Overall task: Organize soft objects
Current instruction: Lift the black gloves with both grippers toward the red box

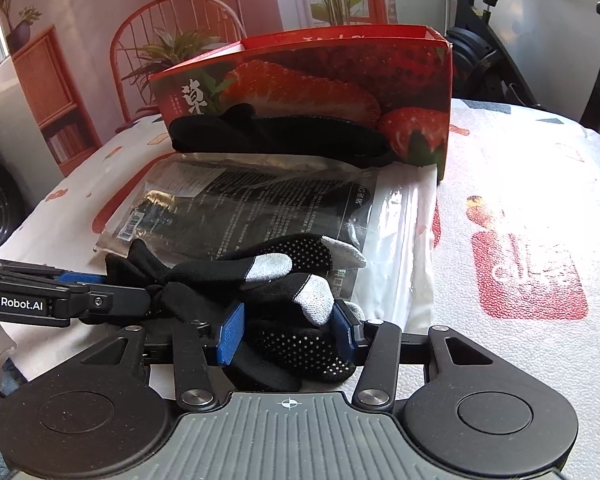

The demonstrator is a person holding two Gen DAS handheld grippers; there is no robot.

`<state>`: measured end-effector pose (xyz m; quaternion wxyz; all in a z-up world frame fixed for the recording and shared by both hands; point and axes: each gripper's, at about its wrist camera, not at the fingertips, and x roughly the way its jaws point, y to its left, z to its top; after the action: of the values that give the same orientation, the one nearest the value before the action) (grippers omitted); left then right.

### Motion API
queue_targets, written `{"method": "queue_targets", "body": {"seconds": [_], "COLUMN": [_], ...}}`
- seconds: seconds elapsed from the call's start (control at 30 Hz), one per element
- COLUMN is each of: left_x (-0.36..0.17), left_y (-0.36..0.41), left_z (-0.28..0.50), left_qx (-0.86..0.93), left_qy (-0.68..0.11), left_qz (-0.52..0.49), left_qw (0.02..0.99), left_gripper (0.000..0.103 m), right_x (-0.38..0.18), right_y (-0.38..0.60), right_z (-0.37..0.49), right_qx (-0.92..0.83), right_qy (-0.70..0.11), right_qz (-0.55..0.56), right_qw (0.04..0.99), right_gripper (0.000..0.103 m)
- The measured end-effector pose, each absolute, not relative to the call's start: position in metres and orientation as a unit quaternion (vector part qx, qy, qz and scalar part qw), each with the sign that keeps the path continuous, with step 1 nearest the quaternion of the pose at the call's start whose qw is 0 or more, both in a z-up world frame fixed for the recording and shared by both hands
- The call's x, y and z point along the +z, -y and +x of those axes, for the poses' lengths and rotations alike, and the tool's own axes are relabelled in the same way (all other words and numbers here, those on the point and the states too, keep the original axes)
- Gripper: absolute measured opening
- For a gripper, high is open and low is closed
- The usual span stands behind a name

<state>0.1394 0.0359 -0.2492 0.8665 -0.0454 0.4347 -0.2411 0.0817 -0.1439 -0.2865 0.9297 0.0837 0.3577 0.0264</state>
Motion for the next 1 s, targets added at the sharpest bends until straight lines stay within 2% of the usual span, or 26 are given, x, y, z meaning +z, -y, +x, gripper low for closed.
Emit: {"method": "queue_targets", "body": {"seconds": [0.1,0.27,0.53,1.0], "left_x": [-0.249,-0.249,-0.249,-0.215], "left_y": [-0.036,-0.037,-0.035,-0.034], "left_z": [0.138,0.139,0.138,0.131], "left_qx": [-0.239,-0.245,-0.253,-0.27], "left_qy": [-0.435,-0.437,-0.437,-0.376], "left_qz": [-0.046,-0.051,-0.055,-0.041], "left_qw": [0.867,0.864,0.861,0.885], "left_gripper": [0.05,0.036,0.023,0.022], "right_x": [-0.286,-0.285,-0.285,-0.256], "right_y": [0.142,0.138,0.137,0.144], "right_z": [0.081,0.08,0.081,0.074], "right_qx": [0.03,0.04,0.051,0.051], "right_qy": [-0.363,-0.37,-0.373,-0.314], "right_qz": [0.081,0.078,0.08,0.079], "right_qw": [0.928,0.925,0.923,0.945], "right_gripper": [0.036,0.026,0.016,0.014]}}
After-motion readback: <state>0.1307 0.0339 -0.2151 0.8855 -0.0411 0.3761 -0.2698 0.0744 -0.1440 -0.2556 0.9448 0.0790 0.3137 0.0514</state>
